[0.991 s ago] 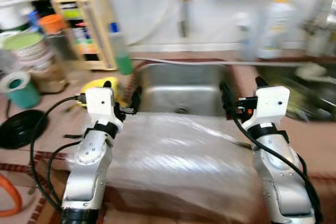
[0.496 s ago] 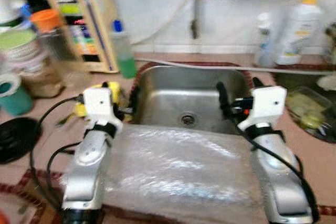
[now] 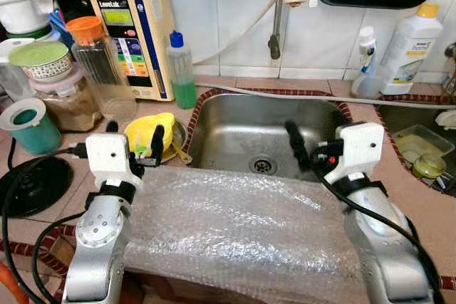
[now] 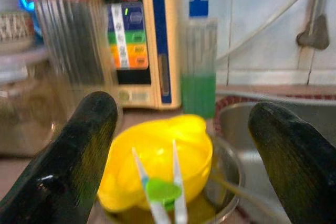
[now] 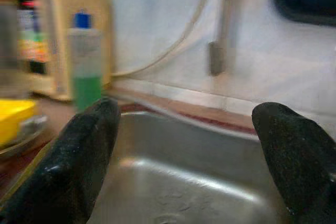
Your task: Kitchen organization
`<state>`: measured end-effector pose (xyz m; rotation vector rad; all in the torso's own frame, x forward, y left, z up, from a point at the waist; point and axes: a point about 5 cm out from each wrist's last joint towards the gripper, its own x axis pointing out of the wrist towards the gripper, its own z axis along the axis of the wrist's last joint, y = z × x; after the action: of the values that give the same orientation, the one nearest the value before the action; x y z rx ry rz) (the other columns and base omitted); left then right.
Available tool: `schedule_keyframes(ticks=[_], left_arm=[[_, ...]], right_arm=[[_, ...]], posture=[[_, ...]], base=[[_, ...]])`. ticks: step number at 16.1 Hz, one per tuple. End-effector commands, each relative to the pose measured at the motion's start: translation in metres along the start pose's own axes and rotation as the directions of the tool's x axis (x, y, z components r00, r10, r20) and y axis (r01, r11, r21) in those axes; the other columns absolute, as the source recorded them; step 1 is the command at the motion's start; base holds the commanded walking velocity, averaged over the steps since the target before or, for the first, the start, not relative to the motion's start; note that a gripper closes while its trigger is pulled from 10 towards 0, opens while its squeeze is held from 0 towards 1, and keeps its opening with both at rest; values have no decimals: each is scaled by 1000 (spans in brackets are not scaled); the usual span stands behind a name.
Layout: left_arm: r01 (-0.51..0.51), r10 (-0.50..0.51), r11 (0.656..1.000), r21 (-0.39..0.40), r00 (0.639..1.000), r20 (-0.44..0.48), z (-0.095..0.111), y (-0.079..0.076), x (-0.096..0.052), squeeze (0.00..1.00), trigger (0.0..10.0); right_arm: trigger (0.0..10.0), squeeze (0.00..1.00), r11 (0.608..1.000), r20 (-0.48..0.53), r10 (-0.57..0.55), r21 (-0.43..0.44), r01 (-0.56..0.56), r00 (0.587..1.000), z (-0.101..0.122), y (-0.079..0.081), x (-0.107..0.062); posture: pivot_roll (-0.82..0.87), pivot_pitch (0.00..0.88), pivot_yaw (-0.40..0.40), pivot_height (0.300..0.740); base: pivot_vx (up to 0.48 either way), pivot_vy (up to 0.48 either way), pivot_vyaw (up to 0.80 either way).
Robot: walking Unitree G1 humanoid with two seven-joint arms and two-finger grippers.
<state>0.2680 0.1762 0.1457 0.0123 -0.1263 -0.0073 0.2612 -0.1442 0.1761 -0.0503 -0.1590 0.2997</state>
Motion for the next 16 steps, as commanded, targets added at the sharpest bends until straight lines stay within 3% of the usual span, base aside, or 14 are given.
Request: schedule_keyframes(ticks=[1, 4, 9, 12, 16], left_arm=[[-13, 13, 1000, 1, 1000, -22, -5, 2, 1, 0, 10000], [-17, 17, 1000, 3, 998, -67, -14, 3, 1, 0, 10000], [-5, 6, 1000, 6, 995, -97, -24, 2, 6, 0, 10000], [9, -9, 1000, 0, 996, -92, -23, -1, 8, 0, 10000], [18, -19, 1000, -5, 995, -98, -27, -4, 11, 0, 10000]], right_arm=[[10000, 0, 992, -27, 123, 38, -122, 992, 2, 11, -3], [10000, 0, 965, -73, 254, 84, -248, 964, -4, 22, -10], [10000, 0, 942, -71, 333, 78, -327, 940, -2, 34, -14], [10000, 0, 946, -69, 320, 70, -316, 945, -2, 36, -11], [10000, 0, 954, -74, 294, 85, -288, 953, -8, 33, -5]], posture=[[21, 0, 61, 740], [7, 0, 74, 740], [-3, 0, 90, 740], [-3, 0, 95, 740], [2, 0, 88, 740]], base=[[0, 0, 0], [0, 0, 0], [0, 0, 158], [0, 0, 723], [0, 0, 0]])
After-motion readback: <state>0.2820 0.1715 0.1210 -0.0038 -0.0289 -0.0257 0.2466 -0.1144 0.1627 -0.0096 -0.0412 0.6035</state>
